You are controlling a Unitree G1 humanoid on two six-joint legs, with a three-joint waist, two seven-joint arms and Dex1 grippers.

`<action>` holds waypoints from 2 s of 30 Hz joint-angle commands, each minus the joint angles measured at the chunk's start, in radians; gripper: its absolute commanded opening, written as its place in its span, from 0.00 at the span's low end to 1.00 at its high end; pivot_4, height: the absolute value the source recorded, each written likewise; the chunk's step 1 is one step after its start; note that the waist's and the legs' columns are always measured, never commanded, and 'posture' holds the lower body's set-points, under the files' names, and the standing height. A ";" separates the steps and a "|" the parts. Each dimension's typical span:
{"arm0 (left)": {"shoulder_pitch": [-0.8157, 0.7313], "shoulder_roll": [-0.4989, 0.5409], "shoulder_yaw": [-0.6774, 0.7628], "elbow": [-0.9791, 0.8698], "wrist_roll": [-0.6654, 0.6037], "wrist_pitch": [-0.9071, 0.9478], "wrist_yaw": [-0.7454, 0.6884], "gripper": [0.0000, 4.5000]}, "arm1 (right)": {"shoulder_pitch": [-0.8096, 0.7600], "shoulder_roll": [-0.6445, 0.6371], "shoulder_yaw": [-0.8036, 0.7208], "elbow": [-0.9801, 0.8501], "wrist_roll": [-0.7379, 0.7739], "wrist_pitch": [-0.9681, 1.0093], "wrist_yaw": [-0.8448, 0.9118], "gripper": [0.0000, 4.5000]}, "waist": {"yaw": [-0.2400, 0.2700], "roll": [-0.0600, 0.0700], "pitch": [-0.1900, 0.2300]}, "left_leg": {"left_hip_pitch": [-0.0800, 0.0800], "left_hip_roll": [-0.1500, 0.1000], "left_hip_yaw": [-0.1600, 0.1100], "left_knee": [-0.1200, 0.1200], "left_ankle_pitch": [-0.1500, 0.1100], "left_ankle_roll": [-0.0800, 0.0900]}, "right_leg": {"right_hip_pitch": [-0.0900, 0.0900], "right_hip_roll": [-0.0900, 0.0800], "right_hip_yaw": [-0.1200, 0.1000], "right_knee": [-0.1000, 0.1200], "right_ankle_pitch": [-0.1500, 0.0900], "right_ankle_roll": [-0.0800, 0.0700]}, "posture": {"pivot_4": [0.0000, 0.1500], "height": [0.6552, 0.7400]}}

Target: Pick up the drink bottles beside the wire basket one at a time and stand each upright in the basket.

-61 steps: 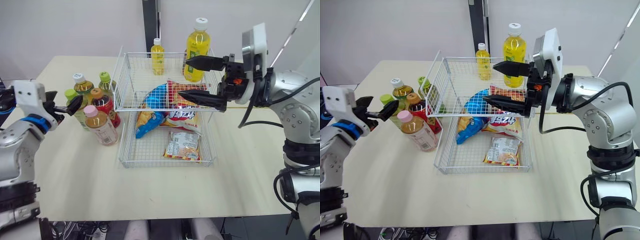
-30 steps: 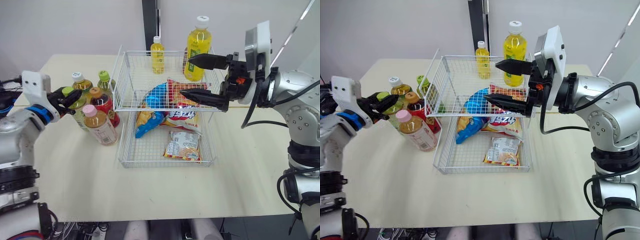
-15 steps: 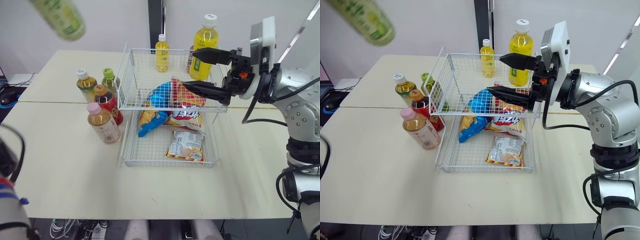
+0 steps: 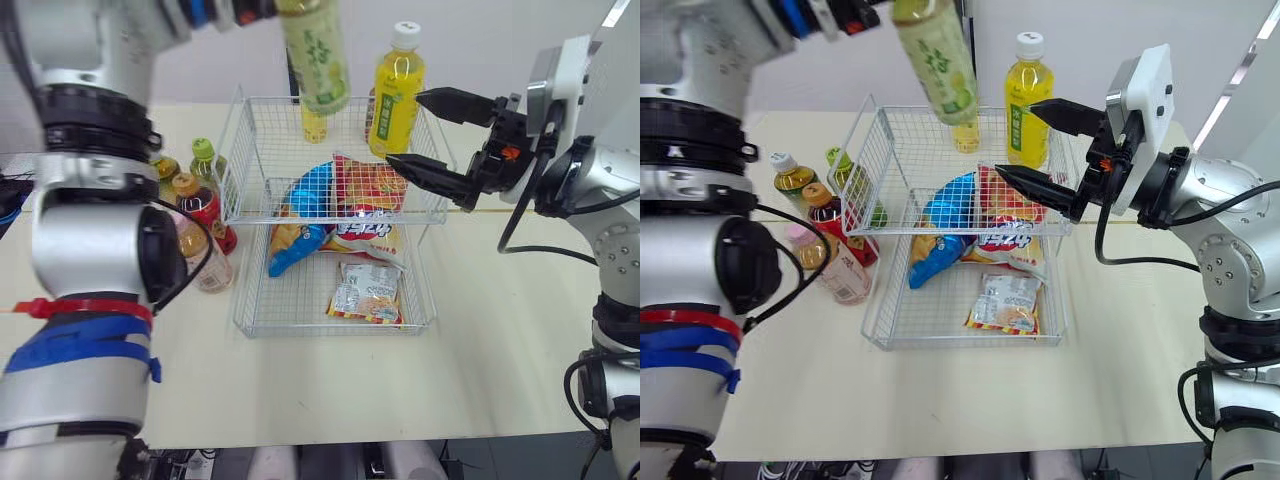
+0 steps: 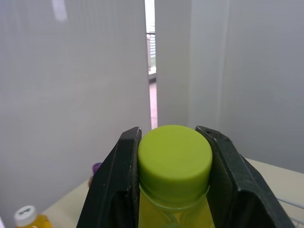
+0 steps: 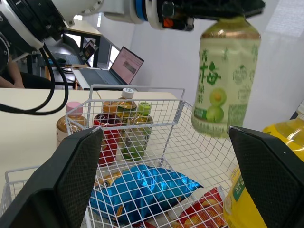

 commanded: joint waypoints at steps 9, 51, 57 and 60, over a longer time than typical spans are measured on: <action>-0.047 -0.109 0.019 0.190 0.108 -0.268 -0.017 0.31 | 0.038 -0.062 -0.095 -0.134 0.078 0.081 -0.105 1.00 | 0.003 0.001 0.000 | 0.000 -0.001 0.001 0.001 0.000 0.000 | 0.000 0.000 0.001 0.002 0.000 0.000 | 1.00 1.00; 1.136 0.303 0.849 -1.050 -0.130 0.284 0.288 1.00 | -0.165 0.065 0.135 0.223 0.009 -0.122 0.211 1.00 | -0.009 0.001 -0.001 | 0.004 0.001 -0.002 0.003 0.000 0.000 | 0.004 -0.002 0.000 0.006 0.000 0.000 | 1.00 1.00; 1.693 0.067 1.124 -1.350 -0.225 0.337 0.279 1.00 | -0.211 0.109 0.160 0.321 -0.032 -0.176 0.297 1.00 | -0.002 0.000 -0.002 | 0.006 0.002 -0.001 0.003 0.000 0.000 | 0.006 -0.005 0.001 0.006 0.000 0.000 | 1.00 1.00; 1.905 -0.068 1.186 -1.406 -0.280 0.288 0.264 1.00 | -0.222 0.123 0.169 0.353 -0.047 -0.195 0.330 1.00 | 0.007 -0.004 -0.004 | 0.006 0.002 -0.001 0.004 0.000 0.000 | 0.006 -0.005 0.001 0.006 0.000 0.000 | 1.00 1.00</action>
